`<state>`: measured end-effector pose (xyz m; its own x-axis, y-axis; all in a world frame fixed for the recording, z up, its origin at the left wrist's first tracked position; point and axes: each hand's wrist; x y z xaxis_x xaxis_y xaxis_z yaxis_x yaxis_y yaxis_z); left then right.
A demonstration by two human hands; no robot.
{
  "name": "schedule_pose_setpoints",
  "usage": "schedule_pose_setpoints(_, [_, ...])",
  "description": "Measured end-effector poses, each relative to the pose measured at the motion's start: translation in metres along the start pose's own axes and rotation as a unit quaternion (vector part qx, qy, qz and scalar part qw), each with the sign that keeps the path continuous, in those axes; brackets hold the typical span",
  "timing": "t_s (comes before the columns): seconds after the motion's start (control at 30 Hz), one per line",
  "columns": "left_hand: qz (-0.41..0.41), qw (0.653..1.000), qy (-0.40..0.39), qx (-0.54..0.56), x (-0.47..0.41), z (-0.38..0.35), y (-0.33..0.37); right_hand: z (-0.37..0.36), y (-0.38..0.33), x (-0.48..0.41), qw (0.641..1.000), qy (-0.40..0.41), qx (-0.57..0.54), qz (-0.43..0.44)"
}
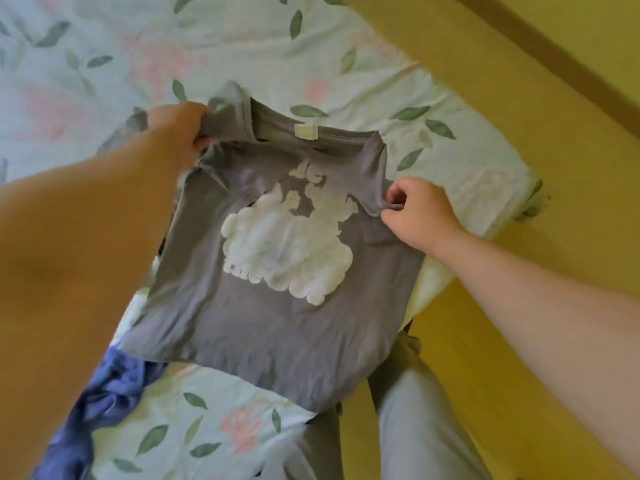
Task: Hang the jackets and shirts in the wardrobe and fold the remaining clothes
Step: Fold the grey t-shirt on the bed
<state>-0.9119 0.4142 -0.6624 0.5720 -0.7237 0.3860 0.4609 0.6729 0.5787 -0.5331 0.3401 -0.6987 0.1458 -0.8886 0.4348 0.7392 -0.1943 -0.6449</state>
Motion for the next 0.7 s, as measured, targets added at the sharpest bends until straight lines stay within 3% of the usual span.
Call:
schedule_pose_setpoints(0.07, [0.014,0.984,-0.052,-0.168,0.025,0.008,-0.042,-0.033,0.001,0.043,0.999,-0.036,0.003,0.016])
schedule_pose_setpoints(0.1, [-0.006,0.978,-0.069,-0.199,0.039,0.009,-0.068,-0.050,0.005,0.065,0.998,-0.049,0.006,0.024])
schedule_pose_setpoints(0.2, [0.075,0.995,-0.025,-0.054,0.083,0.010,-0.127,-0.103,0.022,0.126,0.992,-0.101,0.057,0.039])
schedule_pose_setpoints(0.27, [0.044,0.992,0.009,-0.119,0.101,0.018,-0.177,-0.132,0.037,0.159,0.982,-0.141,0.112,0.054])
schedule_pose_setpoints(0.4, [-0.065,0.962,-0.070,-0.255,0.130,0.041,-0.253,-0.169,0.054,0.204,0.954,-0.157,0.225,0.118])
schedule_pose_setpoints(0.5, [-0.101,0.953,-0.080,-0.273,0.150,0.051,-0.289,-0.183,0.056,0.225,0.926,-0.141,0.309,0.164])
schedule_pose_setpoints(0.7, [-0.143,0.935,-0.115,-0.303,0.172,0.049,-0.328,-0.205,0.054,0.248,0.860,-0.211,0.431,0.174])
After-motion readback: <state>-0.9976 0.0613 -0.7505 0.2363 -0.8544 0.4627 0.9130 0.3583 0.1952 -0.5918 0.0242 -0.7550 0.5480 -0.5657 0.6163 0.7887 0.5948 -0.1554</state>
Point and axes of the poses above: each hand's wrist, its own x-axis away from the middle knuckle, its own z-axis out of the back of the hand, y = z × x, and after that the axes turned 1 degree about -z, right-handed
